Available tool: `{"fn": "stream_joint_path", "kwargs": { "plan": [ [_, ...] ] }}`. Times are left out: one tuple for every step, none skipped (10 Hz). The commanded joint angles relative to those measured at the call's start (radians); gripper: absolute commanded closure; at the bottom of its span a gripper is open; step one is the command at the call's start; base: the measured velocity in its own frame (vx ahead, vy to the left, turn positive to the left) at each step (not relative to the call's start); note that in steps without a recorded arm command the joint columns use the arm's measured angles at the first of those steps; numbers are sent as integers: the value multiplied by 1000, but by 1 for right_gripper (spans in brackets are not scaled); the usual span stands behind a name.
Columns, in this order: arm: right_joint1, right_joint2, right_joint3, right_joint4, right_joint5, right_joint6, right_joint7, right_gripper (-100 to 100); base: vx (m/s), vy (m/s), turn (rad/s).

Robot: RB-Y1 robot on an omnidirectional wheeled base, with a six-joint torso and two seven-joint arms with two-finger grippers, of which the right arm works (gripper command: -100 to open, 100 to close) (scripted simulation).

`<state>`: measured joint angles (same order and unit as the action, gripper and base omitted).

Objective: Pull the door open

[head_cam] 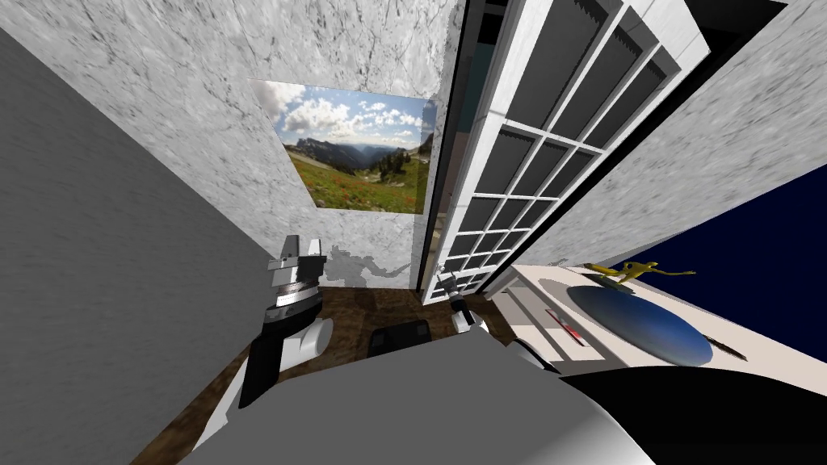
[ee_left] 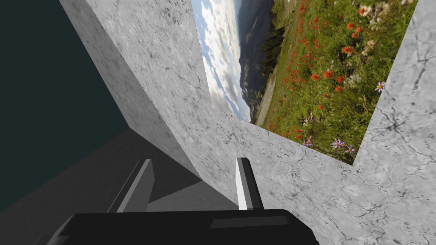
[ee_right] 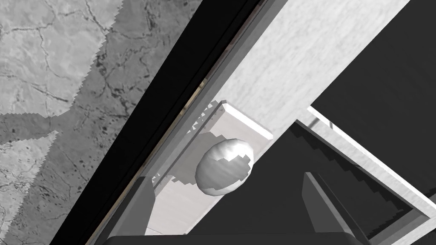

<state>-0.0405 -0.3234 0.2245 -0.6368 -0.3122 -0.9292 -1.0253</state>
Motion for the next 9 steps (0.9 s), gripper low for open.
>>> {"fn": "stream_joint_path", "kwargs": {
  "plan": [
    [2, 3, 13, -11, -25, 8, -50, -100, -73, -32, 60],
    [2, 3, 13, -11, -25, 8, -67, -100, -56, -27, 29],
    [4, 4, 22, -18, -41, 12, -103, -100, -56, -31, 44],
    [4, 4, 22, -18, -41, 12, -108, -100, -43, -22, 20],
    [6, 6, 31, -26, -57, 17, -149, -100, -51, -23, 35],
    [8, 7, 39, -32, -73, 21, -174, -100, -85, -32, 68],
    [8, 7, 39, -32, -73, 21, -190, -100, -62, -25, 18],
    [9, 9, 47, -39, -88, 25, -226, -100, -51, -27, 32],
    [9, 9, 47, -39, -88, 25, -231, -100, -35, -21, 20]
  ]
}}
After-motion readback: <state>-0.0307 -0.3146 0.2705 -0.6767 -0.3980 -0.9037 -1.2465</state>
